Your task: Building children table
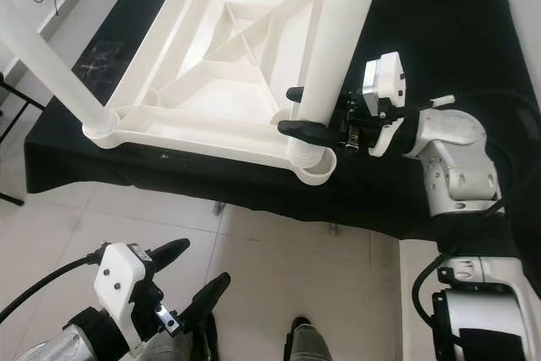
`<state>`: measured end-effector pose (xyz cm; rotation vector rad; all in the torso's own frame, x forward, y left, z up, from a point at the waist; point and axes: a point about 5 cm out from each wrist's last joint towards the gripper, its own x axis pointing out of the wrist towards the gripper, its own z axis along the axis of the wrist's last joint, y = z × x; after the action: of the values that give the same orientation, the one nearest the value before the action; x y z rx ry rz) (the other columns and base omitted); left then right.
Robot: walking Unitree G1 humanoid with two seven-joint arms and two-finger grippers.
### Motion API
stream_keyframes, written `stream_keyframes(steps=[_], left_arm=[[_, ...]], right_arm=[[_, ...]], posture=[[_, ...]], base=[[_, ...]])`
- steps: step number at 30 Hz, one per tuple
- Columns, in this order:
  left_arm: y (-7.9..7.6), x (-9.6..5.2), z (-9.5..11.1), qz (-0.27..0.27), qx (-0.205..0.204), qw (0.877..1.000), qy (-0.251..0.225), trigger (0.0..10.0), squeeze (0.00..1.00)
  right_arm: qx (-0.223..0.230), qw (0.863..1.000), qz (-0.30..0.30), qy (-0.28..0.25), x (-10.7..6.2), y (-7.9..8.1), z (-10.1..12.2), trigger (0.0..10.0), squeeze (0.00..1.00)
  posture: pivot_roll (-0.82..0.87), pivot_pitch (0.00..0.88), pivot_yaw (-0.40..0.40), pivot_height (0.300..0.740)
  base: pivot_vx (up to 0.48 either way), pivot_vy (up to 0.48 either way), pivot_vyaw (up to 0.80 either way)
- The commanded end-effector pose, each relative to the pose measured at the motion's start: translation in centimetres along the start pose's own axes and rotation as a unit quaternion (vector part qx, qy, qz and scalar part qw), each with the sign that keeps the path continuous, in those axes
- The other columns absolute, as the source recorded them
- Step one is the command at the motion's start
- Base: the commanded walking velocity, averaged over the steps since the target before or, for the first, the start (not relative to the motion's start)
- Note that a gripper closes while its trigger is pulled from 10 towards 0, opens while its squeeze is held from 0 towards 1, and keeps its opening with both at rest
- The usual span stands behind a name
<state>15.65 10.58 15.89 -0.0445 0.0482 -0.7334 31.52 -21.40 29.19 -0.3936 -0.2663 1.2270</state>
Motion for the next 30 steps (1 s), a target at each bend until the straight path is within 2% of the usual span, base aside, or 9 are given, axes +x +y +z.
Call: stream_keyframes(steps=[1, 20, 30], left_arm=[[0.0, -0.3, -0.3, 0.001, -0.005, 1.0, 0.014, 10.0, 0.0], [-0.1, -0.3, -0.2, -0.001, -0.002, 1.0, 0.012, 10.0, 0.0], [-0.3, -0.4, -0.2, -0.01, 0.003, 1.0, 0.011, 10.0, 0.0]], right_arm=[[0.048, 0.998, 0.024, 0.044, -0.4, 1.0, -2.2, 10.0, 0.0], [0.064, 0.996, 0.029, 0.046, -0.7, 0.7, -2.4, 10.0, 0.0], [0.074, 0.996, 0.024, 0.046, -1.5, 0.3, -2.3, 10.0, 0.0]], posture=[[0.05, 0.374, 0.055, 0.74], [0.05, 0.374, 0.052, 0.74], [0.05, 0.376, 0.052, 0.74]], base=[[0.0, 0.0, 0.0], [0.0, 0.0, 0.0], [0.0, 0.0, 0.0]])
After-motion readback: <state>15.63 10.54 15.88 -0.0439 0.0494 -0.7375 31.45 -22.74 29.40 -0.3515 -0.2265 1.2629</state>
